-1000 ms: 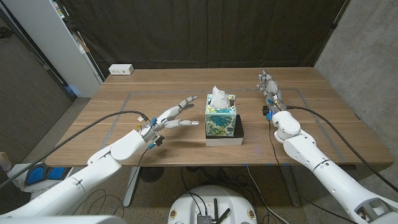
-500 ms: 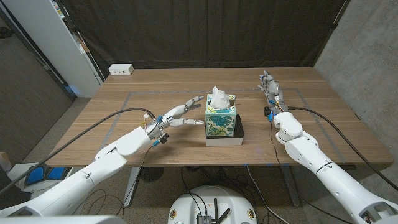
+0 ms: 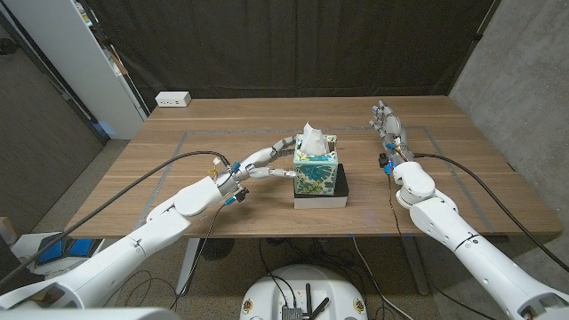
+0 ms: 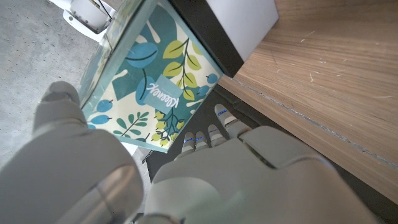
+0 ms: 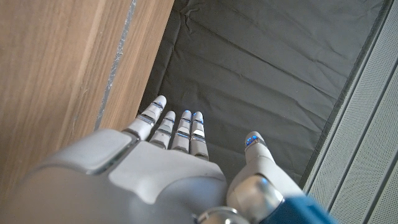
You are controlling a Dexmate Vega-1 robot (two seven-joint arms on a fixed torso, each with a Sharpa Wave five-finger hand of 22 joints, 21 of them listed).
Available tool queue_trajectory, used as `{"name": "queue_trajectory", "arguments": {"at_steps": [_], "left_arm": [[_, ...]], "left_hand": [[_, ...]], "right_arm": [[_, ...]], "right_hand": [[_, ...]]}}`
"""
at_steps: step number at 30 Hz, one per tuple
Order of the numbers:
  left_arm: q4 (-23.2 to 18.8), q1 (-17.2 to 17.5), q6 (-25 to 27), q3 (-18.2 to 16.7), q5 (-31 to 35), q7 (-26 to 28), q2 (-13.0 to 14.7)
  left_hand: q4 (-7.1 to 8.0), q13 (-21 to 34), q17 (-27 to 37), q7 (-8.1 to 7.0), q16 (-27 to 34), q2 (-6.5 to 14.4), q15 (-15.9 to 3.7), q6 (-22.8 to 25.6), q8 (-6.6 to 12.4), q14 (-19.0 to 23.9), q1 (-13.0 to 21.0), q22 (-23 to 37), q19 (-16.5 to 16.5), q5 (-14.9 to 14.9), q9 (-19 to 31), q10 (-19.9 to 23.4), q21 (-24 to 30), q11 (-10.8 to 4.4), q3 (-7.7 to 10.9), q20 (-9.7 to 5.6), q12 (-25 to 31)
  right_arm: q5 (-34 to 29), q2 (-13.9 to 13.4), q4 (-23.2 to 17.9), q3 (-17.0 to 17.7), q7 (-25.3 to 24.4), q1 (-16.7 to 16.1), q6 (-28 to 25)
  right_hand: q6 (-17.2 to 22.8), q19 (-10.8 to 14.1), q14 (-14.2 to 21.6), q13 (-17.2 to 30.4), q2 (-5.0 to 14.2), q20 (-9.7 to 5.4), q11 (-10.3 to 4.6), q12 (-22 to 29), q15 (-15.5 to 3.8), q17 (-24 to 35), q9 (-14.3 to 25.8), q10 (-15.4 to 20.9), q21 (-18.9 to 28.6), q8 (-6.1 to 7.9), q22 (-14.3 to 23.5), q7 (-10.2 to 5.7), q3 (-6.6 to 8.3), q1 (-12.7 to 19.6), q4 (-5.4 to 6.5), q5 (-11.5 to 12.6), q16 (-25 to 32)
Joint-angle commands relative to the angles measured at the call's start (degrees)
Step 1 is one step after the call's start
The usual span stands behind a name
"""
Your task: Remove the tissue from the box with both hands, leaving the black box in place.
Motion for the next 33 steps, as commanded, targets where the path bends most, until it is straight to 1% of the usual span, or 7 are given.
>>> {"name": "queue_trajectory", "arguments": {"at_steps": [1,6,10,12,19,23,33], "left_arm": [[1.1,-3.1,1.7,2.2,-3.4,-4.8,-1.4],[0.6,-3.0,3.1,2.4,-4.8,-5.4,-1.4],[0.0,-2.4,3.9,2.1,-5.8,-5.1,-1.3],[-0.3,-1.7,3.9,1.7,-5.9,-4.2,-1.3],[-1.0,-0.4,4.6,0.9,-6.8,-2.5,-1.4],[-1.1,0.0,4.8,0.6,-7.1,-2.2,-1.3],[-1.7,-0.2,5.6,0.5,-6.9,-2.4,-0.8]], "left_hand": [[0.05,0.0,0.1,0.25,0.4,0.1,-0.12,-5.7,1.13,2.6,1.7,0.2,2.0,0.5,0.0,0.4,0.5,0.07,-0.97,-0.58,0.5],[0.39,0.0,0.0,0.65,1.0,0.6,-0.87,-0.6,2.73,8.9,3.7,0.2,5.1,0.1,0.0,6.6,0.7,-0.02,-2.24,0.08,1.6],[0.35,0.2,0.3,-0.97,2.6,2.2,-4.40,5.0,5.45,20.0,7.9,0.4,8.3,-1.9,0.5,13.1,0.8,-0.81,-2.38,1.33,2.2],[0.23,0.4,0.4,-3.33,2.1,3.3,-4.29,7.8,7.18,20.9,9.7,0.5,8.9,-3.2,1.1,16.3,0.7,-1.30,-1.82,1.98,2.8],[-0.21,1.8,0.6,-2.85,2.2,8.5,-4.54,14.6,12.34,25.1,15.4,0.7,11.0,-9.1,2.7,24.4,0.9,-2.78,1.45,2.45,4.6],[-0.03,2.4,0.7,-2.26,3.2,9.9,-7.07,14.8,13.45,29.8,16.2,0.9,13.9,-12.1,3.2,25.1,1.8,-2.63,2.46,1.73,4.4],[0.05,2.6,0.7,-1.97,2.9,10.7,-7.29,14.8,13.86,30.5,16.4,0.9,14.3,-13.1,3.3,25.3,1.9,-2.18,3.09,1.74,4.1]], "right_arm": [[-0.1,-0.2,-0.3,0.8,0.5,-1.2,2.3],[0.0,-0.4,-0.8,1.3,0.3,-2.0,2.6],[0.2,-0.4,-0.8,1.7,0.2,-2.5,2.7],[0.2,-0.5,-0.8,1.7,0.4,-2.6,2.8],[0.4,-0.4,-0.1,1.5,1.0,-2.0,2.6],[0.4,-0.3,0.1,1.3,1.3,-1.5,2.4],[0.4,-0.1,0.3,1.2,1.2,-1.2,2.3]], "right_hand": [[0.1,0.2,0.3,0.3,0.66,0.33,0.30,0.0,0.18,0.1,0.1,0.5,0.4,0.40,0.2,0.02,0.17,0.1,-0.41,0.2,0.2],[0.1,0.2,0.3,0.3,0.65,0.37,0.29,0.0,0.17,0.1,0.1,0.5,0.4,0.38,0.2,0.10,0.15,0.1,-0.45,0.2,0.2],[0.2,0.3,0.3,0.3,0.65,0.38,0.22,0.0,0.20,0.1,0.1,0.5,0.4,0.41,0.2,0.10,0.13,0.1,-0.48,0.2,0.2],[0.1,0.3,0.3,0.3,0.65,0.40,0.21,0.0,0.20,0.1,0.1,0.5,0.4,0.38,0.2,0.07,0.13,0.1,-0.50,0.2,0.2],[0.1,0.4,0.3,0.3,0.67,0.32,0.27,0.0,0.20,0.1,0.1,0.5,0.4,0.37,0.2,0.08,0.10,0.0,-0.55,0.2,0.2],[0.2,0.3,0.4,0.3,0.68,0.37,0.25,0.0,0.20,0.1,0.1,0.5,0.4,0.40,0.2,0.04,0.08,0.0,-0.55,0.2,0.2],[0.1,0.3,0.4,0.3,0.71,0.36,0.29,0.0,0.18,0.1,0.1,0.5,0.4,0.36,0.2,0.06,0.04,-0.1,-0.61,0.2,0.2]]}}
